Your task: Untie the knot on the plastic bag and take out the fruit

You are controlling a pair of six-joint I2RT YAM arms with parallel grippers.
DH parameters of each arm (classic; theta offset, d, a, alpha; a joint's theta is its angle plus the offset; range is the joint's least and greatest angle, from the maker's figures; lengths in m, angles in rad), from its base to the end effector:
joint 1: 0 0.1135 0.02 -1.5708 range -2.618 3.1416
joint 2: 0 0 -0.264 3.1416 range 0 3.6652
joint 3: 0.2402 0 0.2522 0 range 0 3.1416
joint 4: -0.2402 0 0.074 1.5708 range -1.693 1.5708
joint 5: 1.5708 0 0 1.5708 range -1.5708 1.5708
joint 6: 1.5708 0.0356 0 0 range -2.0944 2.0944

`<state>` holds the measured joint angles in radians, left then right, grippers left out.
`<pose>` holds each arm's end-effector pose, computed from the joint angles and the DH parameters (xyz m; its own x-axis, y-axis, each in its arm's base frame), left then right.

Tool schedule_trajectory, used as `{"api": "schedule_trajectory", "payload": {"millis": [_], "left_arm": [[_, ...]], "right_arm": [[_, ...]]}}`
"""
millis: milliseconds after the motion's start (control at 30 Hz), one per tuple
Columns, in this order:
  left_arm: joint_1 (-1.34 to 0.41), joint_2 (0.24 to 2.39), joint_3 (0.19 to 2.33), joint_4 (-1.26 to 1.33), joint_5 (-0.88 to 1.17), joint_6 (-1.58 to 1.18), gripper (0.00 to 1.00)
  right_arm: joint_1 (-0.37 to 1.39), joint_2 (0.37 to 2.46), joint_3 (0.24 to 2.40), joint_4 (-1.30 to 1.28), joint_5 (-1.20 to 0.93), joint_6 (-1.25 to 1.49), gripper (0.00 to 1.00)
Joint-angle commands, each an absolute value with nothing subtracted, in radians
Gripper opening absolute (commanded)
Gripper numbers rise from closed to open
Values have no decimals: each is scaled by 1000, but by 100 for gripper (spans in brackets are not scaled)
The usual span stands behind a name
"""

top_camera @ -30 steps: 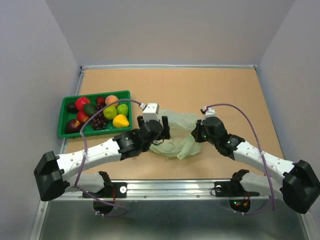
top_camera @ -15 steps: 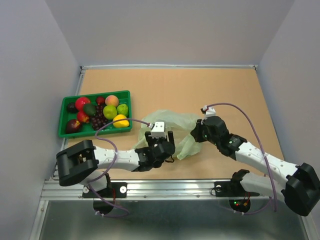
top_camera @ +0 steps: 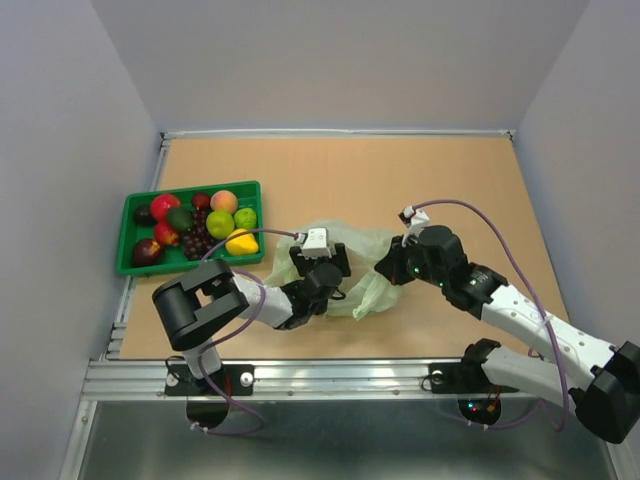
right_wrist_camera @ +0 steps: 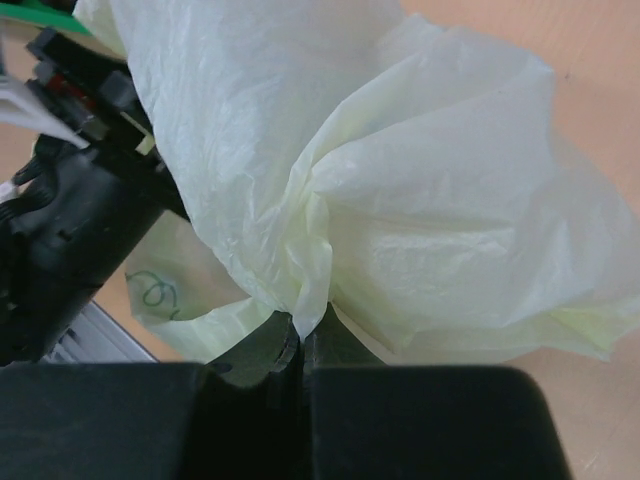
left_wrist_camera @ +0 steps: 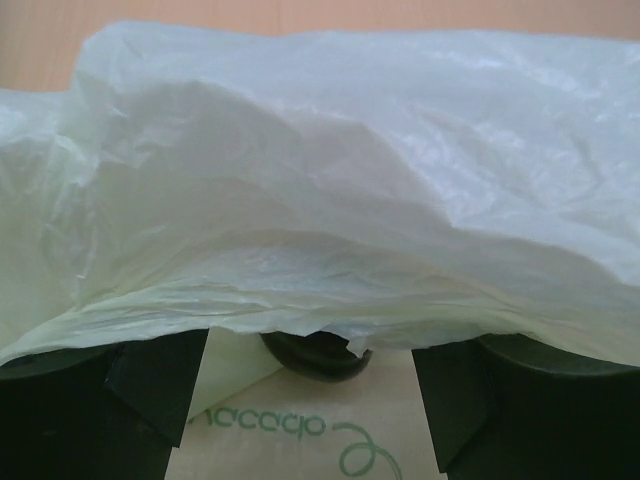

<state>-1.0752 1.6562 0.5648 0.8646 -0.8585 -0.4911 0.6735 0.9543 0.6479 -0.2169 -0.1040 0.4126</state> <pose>0.1680 -0.2542 0.1650 -0.2000 -0.2781 -0.9395 0.1473 0.9394 -0.3094 0.1648 0.1362 0.2575 -0.6348 0.0037 -0.7727 -0.4760 0.7858 0.3949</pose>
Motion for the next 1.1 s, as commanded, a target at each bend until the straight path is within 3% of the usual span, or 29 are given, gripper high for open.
{"api": "schedule_trajectory", "payload": {"millis": [0, 200, 300, 400, 500, 533, 633, 733, 1067], "left_arm": [[-1051, 1715, 629, 979, -830, -436, 88], [-1023, 1790, 687, 924, -811, -465, 88], [-1020, 1818, 707, 923, -813, -465, 82], [-1019, 1835, 715, 923, -811, -466, 69], [-1019, 1833, 710, 922, -810, -469, 48], [-1019, 1822, 707, 922, -813, -469, 30], [-1019, 1771, 675, 922, -798, -465, 10], [-1020, 1718, 634, 919, -755, -440, 0], [-1097, 1431, 575, 669, -585, -439, 0]], "right_arm": [[666, 945, 712, -256, -196, 379, 0], [667, 953, 713, -265, -215, 370, 0], [666, 959, 710, -267, -222, 368, 0], [667, 957, 710, -268, -221, 368, 0], [666, 950, 707, -268, -203, 368, 0], [666, 950, 707, -268, -184, 367, 0], [666, 948, 703, -268, -141, 368, 0], [666, 956, 701, -268, -66, 376, 0], [666, 1017, 721, -265, 168, 379, 0]]}}
